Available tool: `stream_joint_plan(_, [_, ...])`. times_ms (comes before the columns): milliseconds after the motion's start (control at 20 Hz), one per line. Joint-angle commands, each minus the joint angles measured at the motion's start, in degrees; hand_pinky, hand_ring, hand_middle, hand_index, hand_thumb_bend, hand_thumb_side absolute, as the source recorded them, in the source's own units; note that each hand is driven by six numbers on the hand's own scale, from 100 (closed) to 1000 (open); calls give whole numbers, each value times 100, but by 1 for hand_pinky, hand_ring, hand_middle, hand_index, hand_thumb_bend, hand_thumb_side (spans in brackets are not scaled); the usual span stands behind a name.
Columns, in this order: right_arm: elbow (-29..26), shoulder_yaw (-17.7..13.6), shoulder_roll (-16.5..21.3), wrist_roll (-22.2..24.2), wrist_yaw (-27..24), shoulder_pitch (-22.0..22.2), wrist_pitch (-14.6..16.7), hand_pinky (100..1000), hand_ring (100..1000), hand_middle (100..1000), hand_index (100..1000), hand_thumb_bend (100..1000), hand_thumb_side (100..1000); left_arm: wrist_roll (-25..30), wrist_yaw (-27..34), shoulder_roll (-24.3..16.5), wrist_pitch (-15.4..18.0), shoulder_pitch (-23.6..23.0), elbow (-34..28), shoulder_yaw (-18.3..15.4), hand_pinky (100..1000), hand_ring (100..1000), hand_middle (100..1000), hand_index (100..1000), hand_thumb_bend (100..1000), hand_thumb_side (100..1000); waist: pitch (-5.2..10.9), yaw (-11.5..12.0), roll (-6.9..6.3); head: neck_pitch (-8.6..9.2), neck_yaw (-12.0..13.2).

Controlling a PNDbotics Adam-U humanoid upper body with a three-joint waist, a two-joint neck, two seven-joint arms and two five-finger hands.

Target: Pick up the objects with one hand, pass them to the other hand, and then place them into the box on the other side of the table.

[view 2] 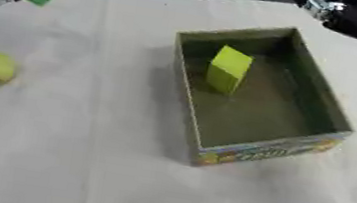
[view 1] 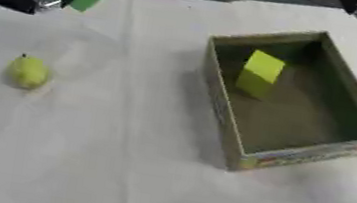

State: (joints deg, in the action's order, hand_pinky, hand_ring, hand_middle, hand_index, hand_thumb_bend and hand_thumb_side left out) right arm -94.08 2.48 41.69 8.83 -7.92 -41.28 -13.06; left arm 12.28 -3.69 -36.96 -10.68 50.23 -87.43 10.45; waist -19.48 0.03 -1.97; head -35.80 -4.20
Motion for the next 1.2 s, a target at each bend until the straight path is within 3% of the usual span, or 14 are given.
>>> stream_joint_plan(50, [-167, -48, 118, 5, -60, -95, 13, 889, 706, 745, 852, 429, 433, -191, 251, -270, 9, -53, -340, -24, 736, 564, 467, 555, 100, 180, 261, 1, -50, 3, -35])
stream_joint_plan(500, [-486, 117, -22, 89, -187, -241, 59, 895, 724, 765, 859, 425, 439, -642, 764, -426, 96, -495, -1012, 179, 735, 560, 464, 552, 100, 179, 259, -15, -54, 16, -72])
stream_joint_plan(1200, [-916, 517, -216, 377, -234, -477, 128, 920, 753, 782, 860, 420, 441, -971, 756, -556, 12, -776, -1915, 578, 732, 560, 463, 554, 100, 170, 264, -24, -57, 0, -89])
